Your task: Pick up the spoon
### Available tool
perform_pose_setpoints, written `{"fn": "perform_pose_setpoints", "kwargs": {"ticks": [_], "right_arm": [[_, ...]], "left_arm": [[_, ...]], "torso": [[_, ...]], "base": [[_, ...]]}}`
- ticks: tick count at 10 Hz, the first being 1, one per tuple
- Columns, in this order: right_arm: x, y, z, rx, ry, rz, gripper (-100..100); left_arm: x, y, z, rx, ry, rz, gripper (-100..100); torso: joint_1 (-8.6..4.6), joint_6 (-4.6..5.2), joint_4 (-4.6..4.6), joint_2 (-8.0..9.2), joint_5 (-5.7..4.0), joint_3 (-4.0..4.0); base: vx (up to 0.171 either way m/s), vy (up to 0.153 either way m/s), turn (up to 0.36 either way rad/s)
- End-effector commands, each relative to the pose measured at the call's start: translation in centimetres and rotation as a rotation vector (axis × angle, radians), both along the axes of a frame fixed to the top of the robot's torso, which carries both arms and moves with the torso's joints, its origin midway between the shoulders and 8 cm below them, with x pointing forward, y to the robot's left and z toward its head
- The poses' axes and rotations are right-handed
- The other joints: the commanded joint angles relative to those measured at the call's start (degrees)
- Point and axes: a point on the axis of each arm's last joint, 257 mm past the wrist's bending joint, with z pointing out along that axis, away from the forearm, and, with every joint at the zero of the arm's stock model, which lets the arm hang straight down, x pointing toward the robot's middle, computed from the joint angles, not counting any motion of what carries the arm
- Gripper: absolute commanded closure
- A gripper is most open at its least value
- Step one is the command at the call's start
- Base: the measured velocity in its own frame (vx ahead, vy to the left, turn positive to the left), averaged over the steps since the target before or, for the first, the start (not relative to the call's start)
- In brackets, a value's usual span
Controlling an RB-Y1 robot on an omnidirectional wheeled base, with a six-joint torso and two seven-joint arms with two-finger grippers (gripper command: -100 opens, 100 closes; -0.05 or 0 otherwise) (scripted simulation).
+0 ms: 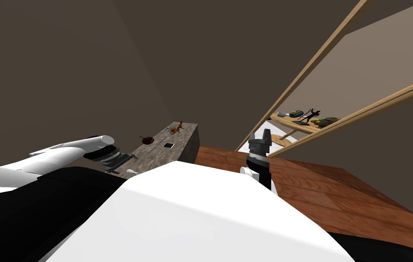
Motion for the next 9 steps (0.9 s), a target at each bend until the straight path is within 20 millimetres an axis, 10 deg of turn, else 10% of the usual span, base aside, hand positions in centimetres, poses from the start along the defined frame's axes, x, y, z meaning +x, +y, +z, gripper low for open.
{"fn": "perform_pose_setpoints", "kwargs": {"ticks": [1, 5, 6, 7, 9], "right_arm": [[0.0, 0.0, 0.0, 0.000, 0.000, 0.000, 0], [0.0, 0.0, 0.0, 0.000, 0.000, 0.000, 0], [0.0, 0.0, 0.0, 0.000, 0.000, 0.000, 0], [0.0, 0.0, 0.0, 0.000, 0.000, 0.000, 0], [0.0, 0.0, 0.0, 0.000, 0.000, 0.000, 0]], "left_arm": [[-1.1, -1.0, -1.2, -0.039, 0.027, -0.020, -100], [-2.7, -2.4, -2.6, -0.082, 0.060, -0.042, -100], [-2.8, -2.4, -2.6, -0.085, 0.062, -0.045, 0], [-1.2, -3.3, -3.4, -0.111, 0.022, -0.030, -100], [0.6, -4.5, -5.0, -0.128, -0.011, -0.043, -100]], "torso": [[0.00, 0.00, 0.00, 0.00, 0.00, 0.00], [-0.06, 0.00, 0.00, -0.01, -0.01, -0.01], [-0.14, 0.00, -0.01, -0.05, -0.04, -0.03], [-0.19, 0.00, -0.01, -0.07, -0.05, -0.04], [0.04, -0.03, 0.04, 0.17, 0.01, 0.10]], "base": [[-0.018, 0.047, -0.053], [-0.015, 0.033, -0.033], [0.000, 0.000, 0.000], [-0.062, 0.063, 0.297], [-0.052, 0.051, 0.115]]}}
